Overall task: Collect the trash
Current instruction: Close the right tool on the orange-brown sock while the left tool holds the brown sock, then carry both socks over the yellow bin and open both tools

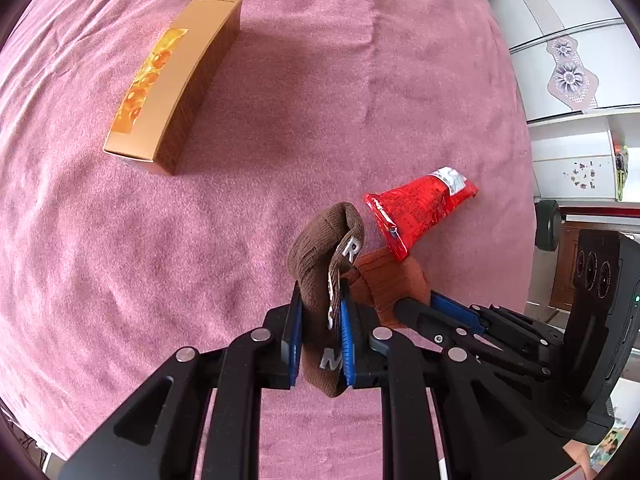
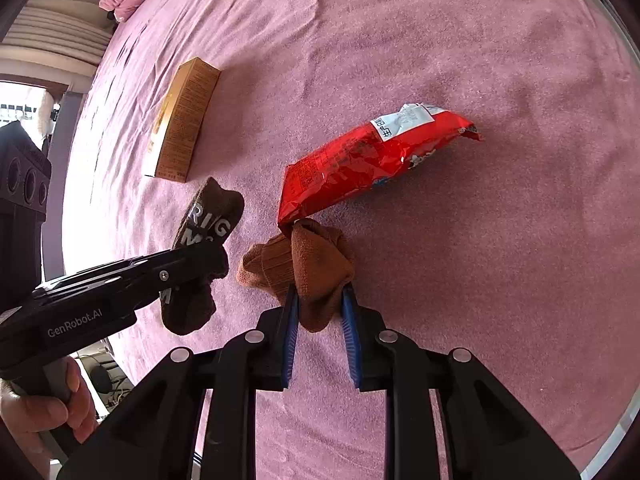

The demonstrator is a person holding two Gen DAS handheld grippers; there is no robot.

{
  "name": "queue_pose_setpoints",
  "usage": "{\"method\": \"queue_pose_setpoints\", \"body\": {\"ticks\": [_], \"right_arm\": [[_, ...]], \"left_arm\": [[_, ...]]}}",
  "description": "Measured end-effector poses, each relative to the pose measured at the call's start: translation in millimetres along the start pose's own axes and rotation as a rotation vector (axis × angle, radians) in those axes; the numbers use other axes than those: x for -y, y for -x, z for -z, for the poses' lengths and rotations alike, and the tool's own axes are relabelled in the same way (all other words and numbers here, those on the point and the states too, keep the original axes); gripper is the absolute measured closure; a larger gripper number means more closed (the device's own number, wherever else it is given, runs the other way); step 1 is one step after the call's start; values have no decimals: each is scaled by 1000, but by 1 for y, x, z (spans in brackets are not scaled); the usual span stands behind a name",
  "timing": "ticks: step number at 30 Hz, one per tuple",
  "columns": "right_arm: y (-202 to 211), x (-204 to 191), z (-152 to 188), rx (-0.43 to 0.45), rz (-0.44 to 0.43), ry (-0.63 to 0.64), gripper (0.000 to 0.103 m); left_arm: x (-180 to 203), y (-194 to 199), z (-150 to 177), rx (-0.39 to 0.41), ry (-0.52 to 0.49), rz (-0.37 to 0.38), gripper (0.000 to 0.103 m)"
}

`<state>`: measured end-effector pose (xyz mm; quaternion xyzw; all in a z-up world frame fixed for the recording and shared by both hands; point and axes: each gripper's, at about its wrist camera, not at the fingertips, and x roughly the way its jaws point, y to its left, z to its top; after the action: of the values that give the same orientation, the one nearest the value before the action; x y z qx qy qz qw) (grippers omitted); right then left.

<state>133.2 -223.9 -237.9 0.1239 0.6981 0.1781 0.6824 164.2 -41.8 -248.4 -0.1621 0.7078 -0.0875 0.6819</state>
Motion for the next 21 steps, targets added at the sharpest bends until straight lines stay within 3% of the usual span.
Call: {"method": "queue_pose_setpoints", "body": {"ticks": [11,21], "right_arm": [[54,28,48,74,25,-44,84],[100,88,113,150,49,-170,84]], "left_arm": [[52,4,36,-17,-78,28,87],[125,-10,86,-48,-224,35,87]]}}
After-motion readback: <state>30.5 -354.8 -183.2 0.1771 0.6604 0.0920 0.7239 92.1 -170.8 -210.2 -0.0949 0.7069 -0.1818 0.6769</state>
